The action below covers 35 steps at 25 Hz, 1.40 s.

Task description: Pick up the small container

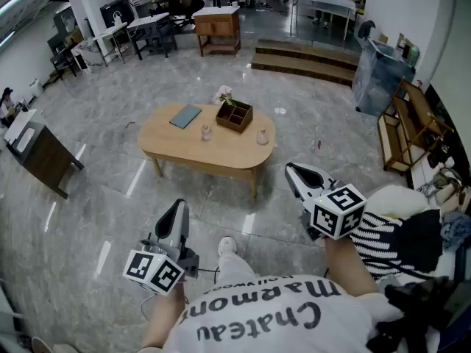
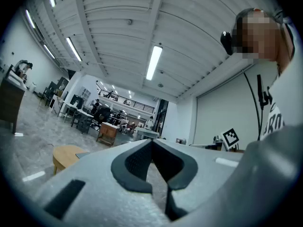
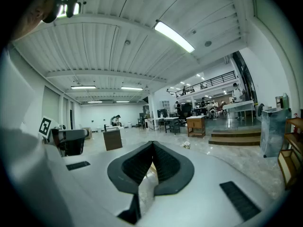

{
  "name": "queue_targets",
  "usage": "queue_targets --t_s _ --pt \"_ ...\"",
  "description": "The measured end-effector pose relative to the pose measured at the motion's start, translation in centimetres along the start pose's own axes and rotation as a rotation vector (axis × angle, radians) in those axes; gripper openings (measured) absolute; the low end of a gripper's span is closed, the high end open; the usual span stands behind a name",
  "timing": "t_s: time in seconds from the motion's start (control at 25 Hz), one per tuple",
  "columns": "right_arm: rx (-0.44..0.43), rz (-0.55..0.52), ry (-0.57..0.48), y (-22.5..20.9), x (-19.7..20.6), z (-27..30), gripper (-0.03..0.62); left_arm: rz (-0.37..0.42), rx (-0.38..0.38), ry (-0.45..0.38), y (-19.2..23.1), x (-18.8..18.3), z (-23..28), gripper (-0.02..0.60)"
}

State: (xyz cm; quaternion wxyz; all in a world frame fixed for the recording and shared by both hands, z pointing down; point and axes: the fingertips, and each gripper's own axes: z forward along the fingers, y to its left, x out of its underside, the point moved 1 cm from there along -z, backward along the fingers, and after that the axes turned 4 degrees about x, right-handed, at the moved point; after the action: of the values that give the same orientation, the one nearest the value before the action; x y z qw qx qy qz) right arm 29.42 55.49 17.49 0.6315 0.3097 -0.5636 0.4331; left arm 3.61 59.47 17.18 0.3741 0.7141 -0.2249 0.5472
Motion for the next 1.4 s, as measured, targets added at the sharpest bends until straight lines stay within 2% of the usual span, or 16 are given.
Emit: queue_targets --t_s 0.28,0.44,0.84,1.08,1.24,1.4 --pt "-0.006 0.009 0.013 -0.6 -0.2 5.6 0.012 -0.018 -0.005 -0.005 4.5 -0.1 2.6 0.014" --pt "-0.013 0.009 0.024 -0.8 -0.7 10.3 0.012 -0.024 -0.012 -0.006 8.6 -0.6 4.8 0.014" --pt "-0.020 0.019 -0.020 0.1 -5.8 24.7 0.012 -0.007 0.024 -0.026 21.0 -6.3 10.9 0.014" --pt "0.005 0.050 -0.050 0.3 -7.5 30.7 0.012 0.021 0.062 -0.008 26.6 -8.5 13.5 0.014" --pt "0.029 0.116 0.001 -0.4 -5.5 32.7 0.014 -0.004 0.046 -0.002 29.4 -8.1 14.1 0.014" --pt "0.042 0.111 0.132 -1.2 -0.4 34.9 0.014 -0.075 0.022 0.032 32.0 -4.9 13.7 0.014"
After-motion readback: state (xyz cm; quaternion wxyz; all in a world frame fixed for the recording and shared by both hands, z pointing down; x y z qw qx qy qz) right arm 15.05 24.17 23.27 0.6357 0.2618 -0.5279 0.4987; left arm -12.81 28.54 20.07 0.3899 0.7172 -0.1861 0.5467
